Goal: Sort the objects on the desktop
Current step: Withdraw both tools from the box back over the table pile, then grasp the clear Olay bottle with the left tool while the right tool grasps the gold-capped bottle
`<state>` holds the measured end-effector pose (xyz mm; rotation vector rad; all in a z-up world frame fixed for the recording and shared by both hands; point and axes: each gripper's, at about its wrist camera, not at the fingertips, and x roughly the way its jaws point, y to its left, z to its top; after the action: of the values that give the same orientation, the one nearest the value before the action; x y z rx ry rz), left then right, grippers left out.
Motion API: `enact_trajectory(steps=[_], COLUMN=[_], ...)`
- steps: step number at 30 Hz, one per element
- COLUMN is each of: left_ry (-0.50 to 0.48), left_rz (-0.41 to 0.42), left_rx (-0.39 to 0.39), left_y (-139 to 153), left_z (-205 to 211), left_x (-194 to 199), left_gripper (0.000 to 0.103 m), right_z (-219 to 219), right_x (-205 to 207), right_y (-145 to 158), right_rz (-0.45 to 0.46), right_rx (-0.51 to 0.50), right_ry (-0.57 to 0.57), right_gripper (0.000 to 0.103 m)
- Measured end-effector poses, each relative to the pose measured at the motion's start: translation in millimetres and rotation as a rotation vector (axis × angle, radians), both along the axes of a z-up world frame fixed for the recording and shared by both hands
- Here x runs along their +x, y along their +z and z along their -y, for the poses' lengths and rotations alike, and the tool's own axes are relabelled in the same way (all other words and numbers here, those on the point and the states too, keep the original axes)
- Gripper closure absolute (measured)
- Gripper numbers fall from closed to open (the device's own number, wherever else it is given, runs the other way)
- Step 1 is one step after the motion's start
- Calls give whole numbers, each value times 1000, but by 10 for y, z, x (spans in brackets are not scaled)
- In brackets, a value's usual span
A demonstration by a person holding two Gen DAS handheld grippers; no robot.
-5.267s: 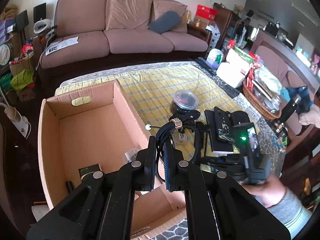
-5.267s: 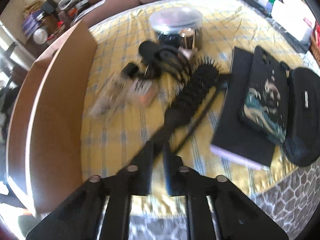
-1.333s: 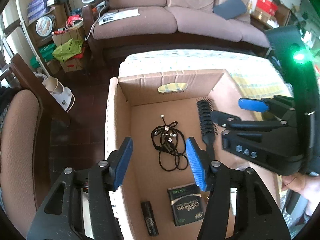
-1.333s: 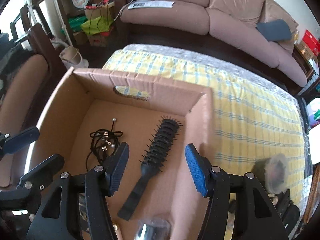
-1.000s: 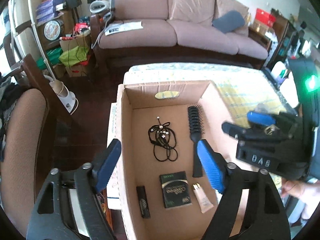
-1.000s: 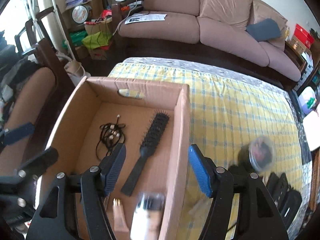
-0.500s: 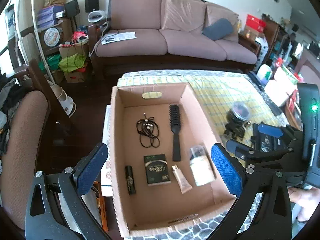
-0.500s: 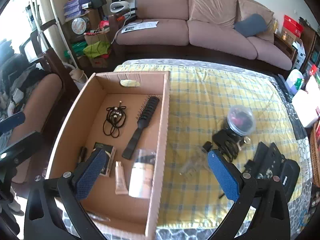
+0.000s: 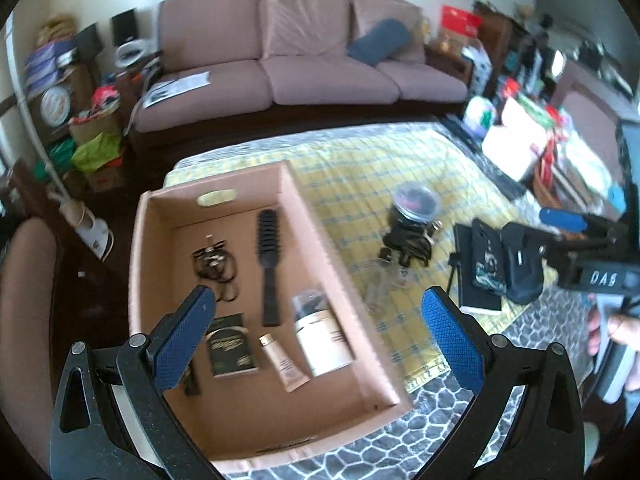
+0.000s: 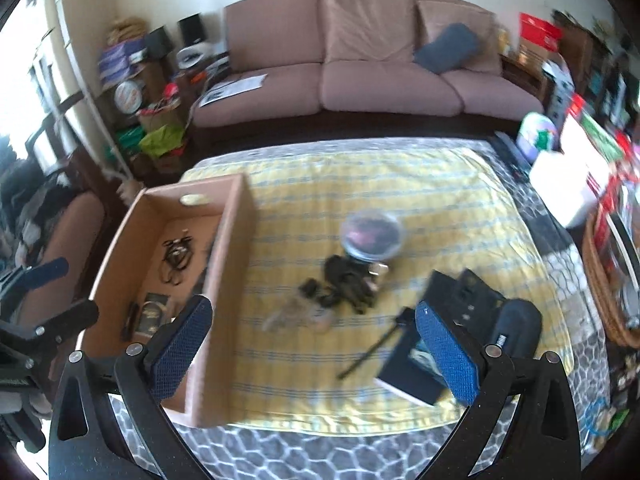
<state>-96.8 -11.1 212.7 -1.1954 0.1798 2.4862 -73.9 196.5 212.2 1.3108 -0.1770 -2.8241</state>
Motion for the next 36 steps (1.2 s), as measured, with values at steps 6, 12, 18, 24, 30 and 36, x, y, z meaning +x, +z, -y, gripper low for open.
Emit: enact_trajectory(steps=[6,12,18,24,30,36], left_ry=[-116,-195,-266,-338,-366,-408], left_rz=[27,94,121,152,174,248], left_rx=[-128,-230,-394,-562,-665,-711], left_y=[-282,-616,-959,-1362,-1635,-1889], left_z=[-619,-1105,-1536,-1850,-1945,-1897], left_x=[-127,-378,-576,-644,-692,-732], left_gripper=[14,37,44,46,46,52], right_z=[-463,-733,-1003,-1111,-1171,-1183], right_x=[19,11,-60,-118,-225,-324], right_y=[-272,-528,-738,-949,-1089,-1131], right_rz=[33,24,6,6,23,23], right_rx=[-25,-23,-94,-158,-171,-184], right_ry=[-41,-73,-110,-120,-109,-97], right_gripper=[1,11,22,22,22,22])
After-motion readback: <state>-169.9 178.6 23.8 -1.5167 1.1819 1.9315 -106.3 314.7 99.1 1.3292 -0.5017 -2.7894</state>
